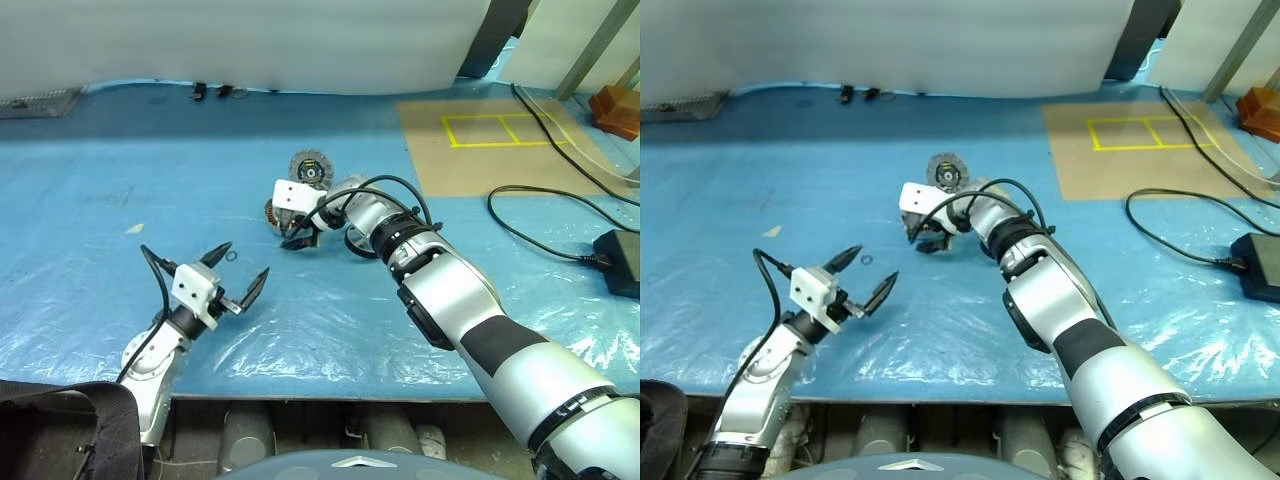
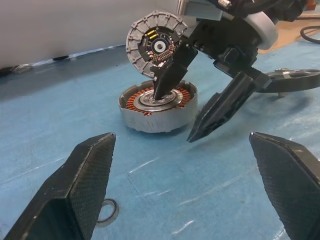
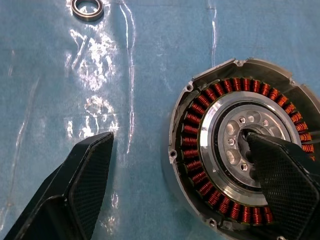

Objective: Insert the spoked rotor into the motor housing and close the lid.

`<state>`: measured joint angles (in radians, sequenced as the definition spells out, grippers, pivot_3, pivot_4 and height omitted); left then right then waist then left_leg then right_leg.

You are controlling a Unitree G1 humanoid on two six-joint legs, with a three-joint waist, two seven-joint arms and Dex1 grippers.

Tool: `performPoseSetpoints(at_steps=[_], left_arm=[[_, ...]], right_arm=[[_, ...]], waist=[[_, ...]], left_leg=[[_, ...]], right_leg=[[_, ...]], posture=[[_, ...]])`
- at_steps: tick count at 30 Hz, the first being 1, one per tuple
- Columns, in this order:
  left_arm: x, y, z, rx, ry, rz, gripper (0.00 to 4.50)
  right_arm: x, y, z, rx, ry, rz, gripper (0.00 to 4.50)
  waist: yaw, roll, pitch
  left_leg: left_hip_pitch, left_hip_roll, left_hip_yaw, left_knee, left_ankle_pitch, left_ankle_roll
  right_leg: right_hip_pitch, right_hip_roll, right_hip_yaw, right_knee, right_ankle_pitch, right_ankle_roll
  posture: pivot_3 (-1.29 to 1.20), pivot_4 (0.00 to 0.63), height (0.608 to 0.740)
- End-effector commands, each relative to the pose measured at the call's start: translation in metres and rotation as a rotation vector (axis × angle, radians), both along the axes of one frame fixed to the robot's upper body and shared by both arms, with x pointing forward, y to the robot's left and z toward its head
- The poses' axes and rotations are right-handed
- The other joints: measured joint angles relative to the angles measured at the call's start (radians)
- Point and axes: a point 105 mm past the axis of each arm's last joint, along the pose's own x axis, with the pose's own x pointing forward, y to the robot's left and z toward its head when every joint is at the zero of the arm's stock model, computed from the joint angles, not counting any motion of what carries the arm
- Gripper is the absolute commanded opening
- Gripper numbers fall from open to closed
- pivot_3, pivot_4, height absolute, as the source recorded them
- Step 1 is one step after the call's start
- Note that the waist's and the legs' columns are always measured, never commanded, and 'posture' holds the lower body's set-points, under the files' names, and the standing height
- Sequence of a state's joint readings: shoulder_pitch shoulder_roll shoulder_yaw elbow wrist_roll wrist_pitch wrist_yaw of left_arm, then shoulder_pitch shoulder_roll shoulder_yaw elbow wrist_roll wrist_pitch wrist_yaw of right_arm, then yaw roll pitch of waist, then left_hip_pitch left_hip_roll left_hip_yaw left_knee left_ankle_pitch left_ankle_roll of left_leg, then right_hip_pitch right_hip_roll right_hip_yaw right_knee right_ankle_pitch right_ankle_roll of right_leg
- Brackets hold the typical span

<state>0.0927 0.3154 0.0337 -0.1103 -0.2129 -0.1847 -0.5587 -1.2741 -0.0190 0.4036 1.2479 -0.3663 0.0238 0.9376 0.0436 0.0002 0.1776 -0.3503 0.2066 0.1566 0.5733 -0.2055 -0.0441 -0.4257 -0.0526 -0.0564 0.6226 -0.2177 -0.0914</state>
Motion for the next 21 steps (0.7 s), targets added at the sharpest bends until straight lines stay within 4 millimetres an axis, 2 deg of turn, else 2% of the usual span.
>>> performPoseSetpoints(at_steps=[1,8,12,18,21], left_arm=[[0.001,-0.001,0.005,-0.007,-0.023,-0.006,4.50],[0.002,0.000,0.005,-0.006,-0.025,-0.007,4.50],[0.008,0.003,0.006,0.002,-0.026,-0.018,4.50],[0.017,0.002,0.014,0.015,-0.052,-0.052,4.50],[0.015,-0.001,0.013,0.017,-0.036,-0.092,4.50]], right_arm=[[-0.002,-0.011,-0.019,-0.099,0.006,0.006,4.08],[-0.005,-0.005,-0.019,-0.196,-0.079,0.113,1.99],[-0.007,-0.002,-0.007,-0.183,-0.102,0.200,1.95],[-0.014,-0.014,0.007,-0.145,-0.091,0.337,1.95],[-0.024,-0.022,0.010,-0.147,-0.048,0.426,1.95]], waist=[[0.000,0.000,0.000],[-0.002,0.001,-0.001],[-0.003,0.001,-0.001],[-0.001,0.001,-0.001],[-0.002,0.001,-0.001]], left_leg=[[0.000,0.000,0.000,0.000,0.000,0.000],[0.001,0.000,0.000,0.000,0.000,0.000],[0.002,0.000,0.000,0.000,0.000,0.000],[-0.001,0.000,0.000,0.003,0.000,0.000],[-0.003,0.000,0.000,0.002,0.002,0.004]], right_leg=[[0.000,0.000,0.000,0.000,0.000,0.000],[0.001,0.000,0.000,0.000,0.000,0.000],[0.003,0.000,0.000,0.001,0.000,0.000],[0.001,0.000,0.000,0.001,0.000,0.000],[-0.001,0.000,0.000,0.000,0.000,0.000]], posture=[[0.00,0.150,0.740],[0.00,0.150,0.740],[0.00,0.150,0.740],[0.00,0.150,0.740],[0.00,0.150,0.740]])
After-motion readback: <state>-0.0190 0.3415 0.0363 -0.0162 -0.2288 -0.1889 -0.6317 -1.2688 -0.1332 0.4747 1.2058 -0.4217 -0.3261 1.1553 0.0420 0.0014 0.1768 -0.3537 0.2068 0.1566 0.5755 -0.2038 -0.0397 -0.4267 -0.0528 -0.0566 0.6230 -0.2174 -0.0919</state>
